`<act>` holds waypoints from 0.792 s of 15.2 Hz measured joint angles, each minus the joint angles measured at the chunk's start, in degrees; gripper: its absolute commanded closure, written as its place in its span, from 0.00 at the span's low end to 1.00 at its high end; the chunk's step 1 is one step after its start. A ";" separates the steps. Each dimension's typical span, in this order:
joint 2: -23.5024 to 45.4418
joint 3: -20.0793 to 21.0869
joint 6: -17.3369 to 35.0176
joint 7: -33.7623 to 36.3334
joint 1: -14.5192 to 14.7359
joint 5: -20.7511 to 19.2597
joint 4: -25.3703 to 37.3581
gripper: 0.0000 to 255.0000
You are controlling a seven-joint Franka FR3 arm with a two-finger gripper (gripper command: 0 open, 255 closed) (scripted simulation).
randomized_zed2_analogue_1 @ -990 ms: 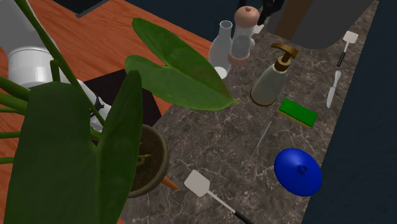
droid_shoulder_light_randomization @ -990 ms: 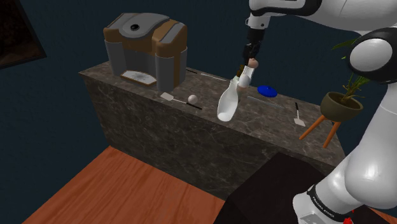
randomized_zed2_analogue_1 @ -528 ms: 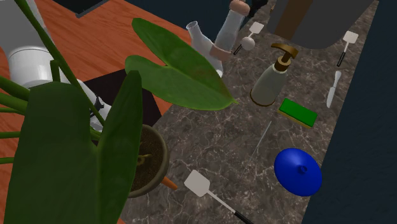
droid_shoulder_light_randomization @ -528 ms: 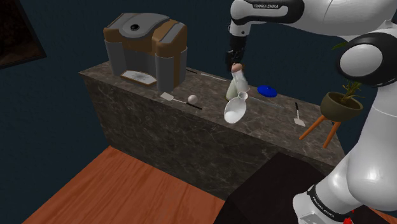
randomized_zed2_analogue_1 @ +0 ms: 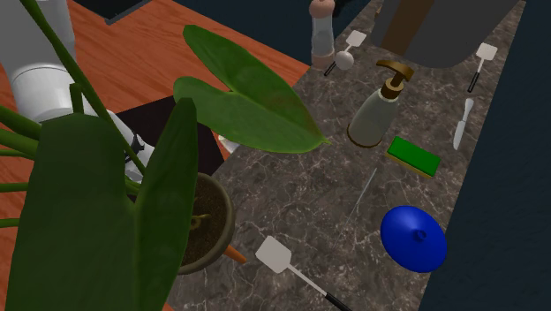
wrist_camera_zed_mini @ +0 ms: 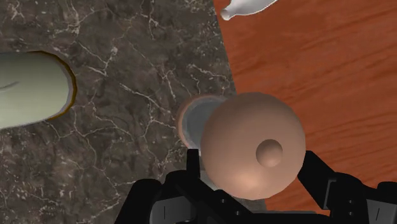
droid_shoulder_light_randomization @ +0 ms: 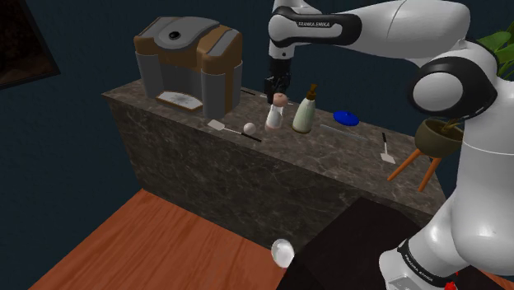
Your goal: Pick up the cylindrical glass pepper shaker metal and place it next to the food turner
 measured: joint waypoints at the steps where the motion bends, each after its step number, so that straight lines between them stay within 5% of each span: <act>1: 1.19 0.39 0.04 1.10 0.69 0.13 1.12 1.00; 12: 3.45 0.83 7.22 1.80 1.38 0.50 -3.83 1.00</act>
